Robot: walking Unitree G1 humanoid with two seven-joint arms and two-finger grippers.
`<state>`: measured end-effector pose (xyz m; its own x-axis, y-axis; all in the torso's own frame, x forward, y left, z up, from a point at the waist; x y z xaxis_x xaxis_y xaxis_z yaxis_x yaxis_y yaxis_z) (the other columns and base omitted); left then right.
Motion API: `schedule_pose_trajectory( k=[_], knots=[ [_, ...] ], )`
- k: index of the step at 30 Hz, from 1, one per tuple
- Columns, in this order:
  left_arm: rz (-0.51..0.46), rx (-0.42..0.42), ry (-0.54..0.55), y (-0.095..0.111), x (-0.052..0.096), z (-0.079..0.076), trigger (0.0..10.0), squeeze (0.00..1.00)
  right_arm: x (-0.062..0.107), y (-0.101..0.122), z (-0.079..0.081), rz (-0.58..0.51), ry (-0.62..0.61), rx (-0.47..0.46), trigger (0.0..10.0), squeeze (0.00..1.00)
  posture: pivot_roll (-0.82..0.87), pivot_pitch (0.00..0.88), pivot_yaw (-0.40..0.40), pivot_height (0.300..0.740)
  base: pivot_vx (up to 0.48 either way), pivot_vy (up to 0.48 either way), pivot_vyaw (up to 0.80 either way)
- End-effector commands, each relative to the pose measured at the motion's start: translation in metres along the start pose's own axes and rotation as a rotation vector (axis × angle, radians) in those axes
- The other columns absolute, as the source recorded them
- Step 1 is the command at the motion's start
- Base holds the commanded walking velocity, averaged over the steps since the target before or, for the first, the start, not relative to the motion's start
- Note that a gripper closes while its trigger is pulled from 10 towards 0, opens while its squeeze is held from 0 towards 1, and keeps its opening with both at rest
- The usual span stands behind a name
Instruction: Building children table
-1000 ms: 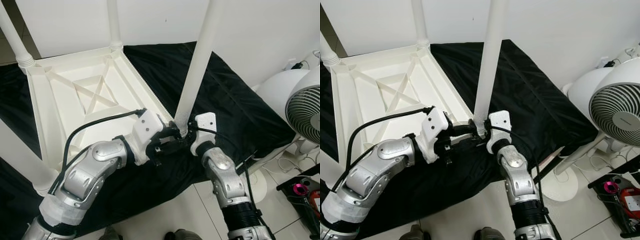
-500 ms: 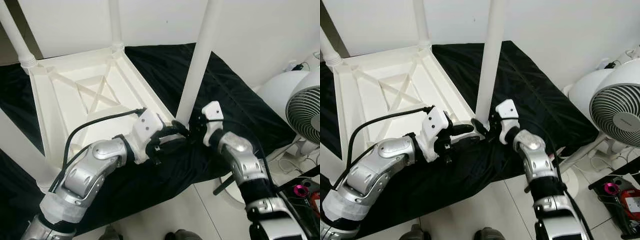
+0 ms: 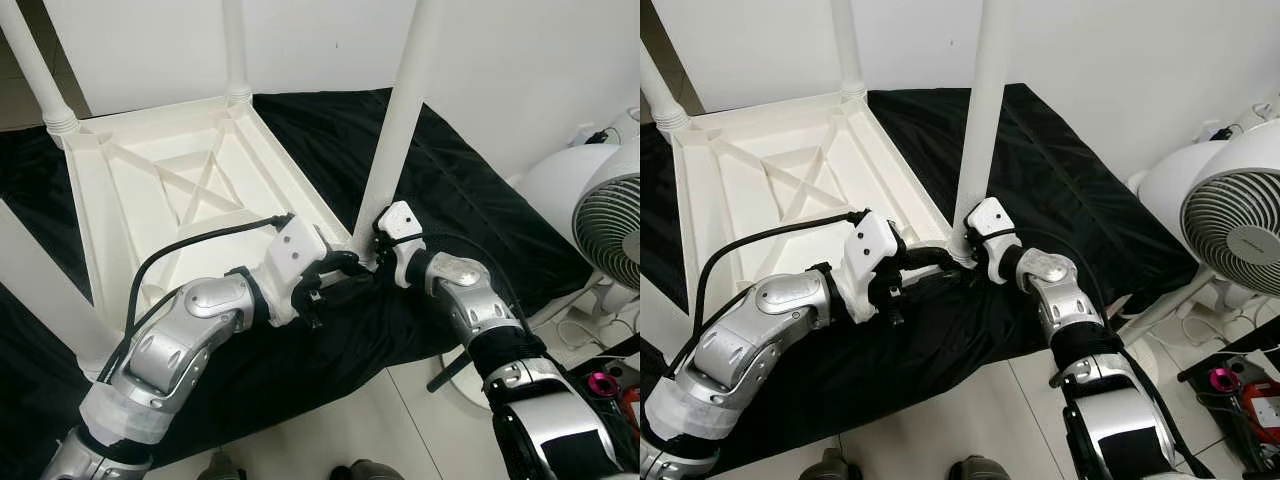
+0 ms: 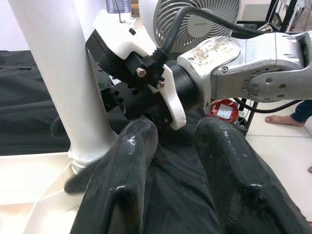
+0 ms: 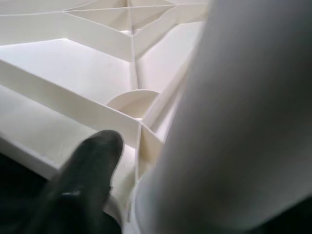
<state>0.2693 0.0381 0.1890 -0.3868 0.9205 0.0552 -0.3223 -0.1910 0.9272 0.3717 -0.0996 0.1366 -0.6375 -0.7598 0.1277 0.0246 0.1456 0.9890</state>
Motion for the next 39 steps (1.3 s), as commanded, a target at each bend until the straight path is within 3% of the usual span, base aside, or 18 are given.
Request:
schedule_pose_trajectory(
  k=[1, 7, 8, 9, 10, 18, 24, 28, 31, 35, 39],
  knots=[
    [-0.004, -0.014, -0.028, 0.001, 0.0, -0.004, 10.0, 0.0, 0.001, -0.004, 0.001, 0.026, 0.034, 0.014, 0.0, 0.0, -0.06, 0.0, -0.053, 0.74, 0.0, 0.0, 0.0],
    [-0.005, -0.009, -0.026, 0.0, -0.001, -0.007, 10.0, 0.0, 0.007, -0.014, 0.002, 0.029, 0.032, -0.005, 0.0, 0.0, -0.07, 0.0, -0.059, 0.74, 0.0, 0.0, 0.0],
    [-0.005, -0.007, -0.026, -0.001, -0.001, -0.007, 10.0, 0.0, 0.009, -0.016, 0.001, 0.029, 0.006, -0.011, 3.6, 0.0, -0.07, 0.0, -0.059, 0.74, 0.0, 0.0, 0.0],
    [-0.005, -0.007, -0.026, -0.001, -0.001, -0.007, 10.0, 0.0, 0.009, -0.016, 0.001, 0.029, 0.006, -0.011, 3.6, 0.0, -0.07, 0.0, -0.059, 0.74, 0.0, 0.0, 0.0],
    [-0.007, -0.007, -0.027, -0.001, -0.002, -0.007, 10.0, 0.0, 0.01, -0.018, 0.001, 0.028, -0.006, -0.029, 10.0, 0.0, -0.07, 0.0, -0.058, 0.74, 0.0, 0.0, 0.0],
    [-0.009, -0.006, -0.036, -0.001, -0.003, -0.008, 10.0, 0.0, 0.012, -0.022, -0.008, 0.028, -0.122, -0.094, 10.0, 0.0, -0.09, 0.0, -0.051, 0.74, 0.0, 0.0, 0.0],
    [-0.011, -0.005, -0.045, -0.001, -0.003, -0.01, 10.0, 0.0, 0.007, -0.017, -0.006, -0.035, -0.281, -0.189, 10.0, 0.0, -0.09, 0.0, -0.051, 0.74, 0.0, 0.0, 0.0],
    [-0.011, -0.005, -0.046, -0.001, -0.003, -0.01, 10.0, 0.0, 0.006, -0.016, -0.005, -0.041, -0.308, -0.207, 10.0, 0.0, -0.09, 0.001, -0.052, 0.74, 0.0, 0.0, 0.0],
    [-0.003, 0.0, -0.041, -0.003, -0.002, -0.009, 10.0, 0.0, -0.002, -0.012, 0.006, -0.103, -0.458, -0.3, 10.0, 0.0, -0.09, 0.002, -0.052, 0.74, 0.0, 0.0, 0.0],
    [-0.003, 0.0, -0.041, -0.003, -0.002, -0.009, 10.0, 0.0, -0.002, -0.012, 0.006, -0.103, -0.458, -0.3, 10.0, 0.0, -0.09, 0.002, -0.052, 0.74, 0.0, 0.0, 0.0],
    [0.004, -0.001, -0.031, -0.004, 0.001, -0.008, 10.0, 0.0, -0.01, -0.014, 0.017, -0.129, -0.602, -0.361, 10.0, 0.0, -0.08, 0.0, -0.061, 0.74, 0.0, 0.0, 0.0]
  ],
)
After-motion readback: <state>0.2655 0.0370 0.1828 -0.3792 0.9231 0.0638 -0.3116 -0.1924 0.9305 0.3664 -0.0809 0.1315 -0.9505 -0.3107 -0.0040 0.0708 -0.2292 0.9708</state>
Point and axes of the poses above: a point about 5 cm out from each wrist's last joint towards the gripper, its own x axis pointing back from the gripper into the wrist, its own y axis along the axis of the wrist's last joint, z = x × y, the point moved 3 cm from there along -x, pointing out of the wrist towards the gripper, and after that the axes turned 12 degrees about -x, right-handed, at the moved point
